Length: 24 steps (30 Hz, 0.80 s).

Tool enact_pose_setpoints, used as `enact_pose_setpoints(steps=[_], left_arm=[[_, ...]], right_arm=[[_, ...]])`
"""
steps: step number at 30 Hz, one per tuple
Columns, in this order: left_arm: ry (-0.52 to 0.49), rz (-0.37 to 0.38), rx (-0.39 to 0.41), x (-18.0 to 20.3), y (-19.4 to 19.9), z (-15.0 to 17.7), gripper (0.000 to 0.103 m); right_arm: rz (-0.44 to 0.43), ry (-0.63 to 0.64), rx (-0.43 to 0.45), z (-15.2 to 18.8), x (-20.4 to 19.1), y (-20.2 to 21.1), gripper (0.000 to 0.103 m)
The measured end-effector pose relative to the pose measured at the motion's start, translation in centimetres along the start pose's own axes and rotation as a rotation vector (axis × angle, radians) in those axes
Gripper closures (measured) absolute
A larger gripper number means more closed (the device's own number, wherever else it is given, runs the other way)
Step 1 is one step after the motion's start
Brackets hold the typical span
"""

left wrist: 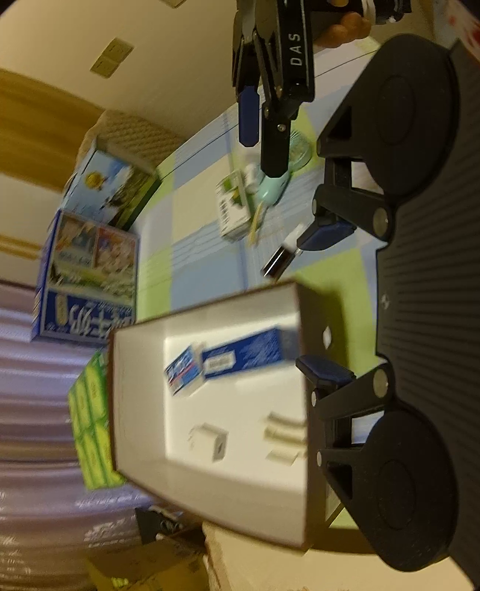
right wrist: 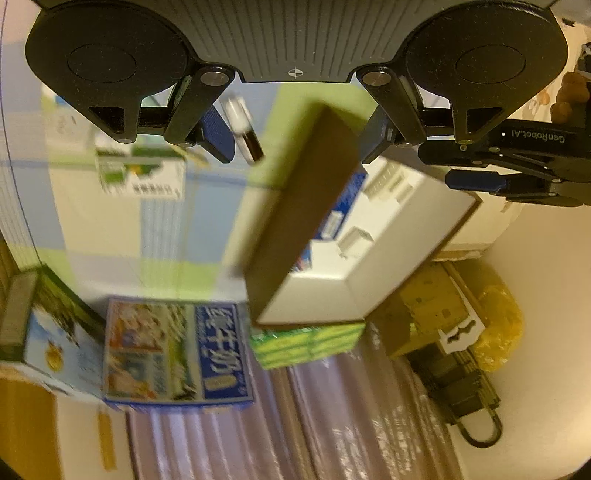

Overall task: Organize rigid objects
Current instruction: 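Withdraw both tools from the shoebox back toward the item cluster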

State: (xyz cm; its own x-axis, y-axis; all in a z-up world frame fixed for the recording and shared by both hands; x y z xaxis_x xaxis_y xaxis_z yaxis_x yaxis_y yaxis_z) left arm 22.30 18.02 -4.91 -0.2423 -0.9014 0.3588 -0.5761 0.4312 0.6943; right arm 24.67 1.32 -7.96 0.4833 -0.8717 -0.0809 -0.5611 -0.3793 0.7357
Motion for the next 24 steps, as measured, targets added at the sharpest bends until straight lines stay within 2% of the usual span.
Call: enact_pose_setpoints(steps=[11,20,24], left_arm=[[-0.027,0.017,-0.08,4.8,-4.7,2.6,0.045],[-0.036,0.019,-0.094,6.9,-8.5,3.8,0.045],[-0.024,-0.003,-0.096,7.3,-10.2,4.2,0.046]], right_arm=[[0.064,-0.081,-0.081,4.1,6.3,2.0,0.032],[0.144,-0.127,-0.122,6.0,11.6,2.5,0.032],[0.173,-0.143,-0.139,6.7,13.7,2.3,0.032]])
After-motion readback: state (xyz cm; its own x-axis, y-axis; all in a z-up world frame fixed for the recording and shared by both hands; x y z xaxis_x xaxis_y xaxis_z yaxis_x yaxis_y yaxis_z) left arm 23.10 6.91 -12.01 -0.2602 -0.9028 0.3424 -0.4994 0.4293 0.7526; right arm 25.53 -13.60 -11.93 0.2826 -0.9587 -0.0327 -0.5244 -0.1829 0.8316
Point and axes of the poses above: each gripper's, at about its wrist camera, not at the fingertips, and y roughly against the way its jaws point, x to its right, z to its underside, the point moved 5 cm from there along -y, roughly the way its jaws point, and after that the axes turned 15 degrees about z, right-handed, at the moved point
